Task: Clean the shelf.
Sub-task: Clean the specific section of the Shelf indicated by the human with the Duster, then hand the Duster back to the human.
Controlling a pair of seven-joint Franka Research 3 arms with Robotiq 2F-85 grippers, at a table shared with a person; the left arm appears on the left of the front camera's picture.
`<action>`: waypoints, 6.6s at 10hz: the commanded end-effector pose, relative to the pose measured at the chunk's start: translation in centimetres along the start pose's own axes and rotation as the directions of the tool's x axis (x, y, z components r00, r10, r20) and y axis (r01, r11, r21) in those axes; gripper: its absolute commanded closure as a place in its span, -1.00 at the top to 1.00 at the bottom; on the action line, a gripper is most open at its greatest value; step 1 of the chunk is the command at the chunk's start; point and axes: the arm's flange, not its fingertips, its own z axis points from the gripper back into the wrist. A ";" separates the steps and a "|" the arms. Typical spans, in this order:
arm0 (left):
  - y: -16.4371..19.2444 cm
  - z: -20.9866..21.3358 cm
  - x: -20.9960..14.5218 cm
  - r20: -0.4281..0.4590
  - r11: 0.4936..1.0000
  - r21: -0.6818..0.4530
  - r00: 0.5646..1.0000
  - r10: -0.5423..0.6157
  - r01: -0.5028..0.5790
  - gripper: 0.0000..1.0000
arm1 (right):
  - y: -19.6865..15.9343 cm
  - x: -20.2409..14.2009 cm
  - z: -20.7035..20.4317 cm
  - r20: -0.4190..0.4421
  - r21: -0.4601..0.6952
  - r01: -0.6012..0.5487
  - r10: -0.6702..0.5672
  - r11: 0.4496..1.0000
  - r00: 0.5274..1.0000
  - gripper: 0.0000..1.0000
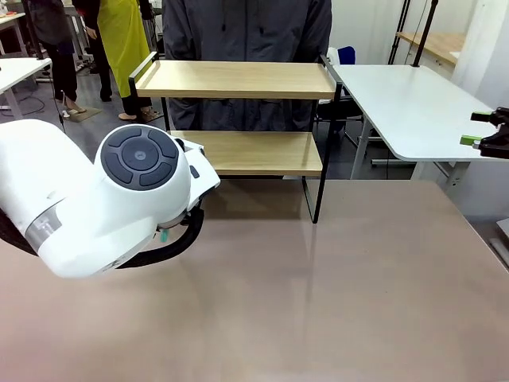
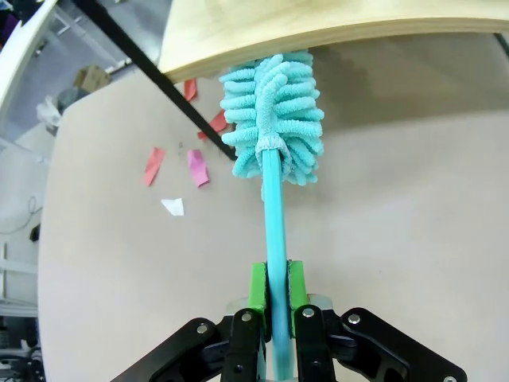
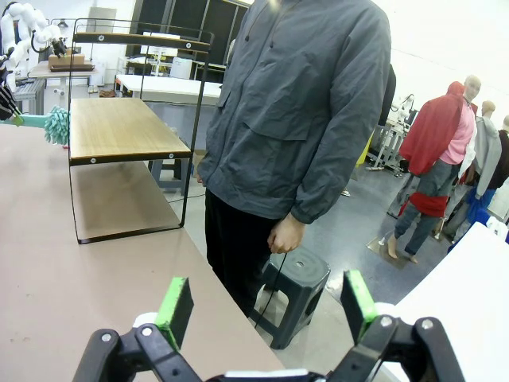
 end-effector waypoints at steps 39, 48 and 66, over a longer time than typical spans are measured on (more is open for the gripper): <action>19.1 5.1 4.9 0.002 0.498 -0.795 0.822 -0.570 0.348 -0.74 | -0.1 0.7 -0.1 -0.017 0.001 0.011 -0.011 1.000 1.000 1.00; 18.1 15.1 12.3 -0.082 0.345 -0.637 0.385 -0.919 0.689 -0.74 | -0.1 0.7 -0.1 -0.017 0.001 0.011 -0.011 1.000 1.000 1.00; 17.5 12.5 11.4 0.224 0.270 -0.695 0.557 -0.800 0.666 -0.74 | 6.2 17.5 -4.3 0.021 0.257 -0.043 0.039 0.965 0.999 1.00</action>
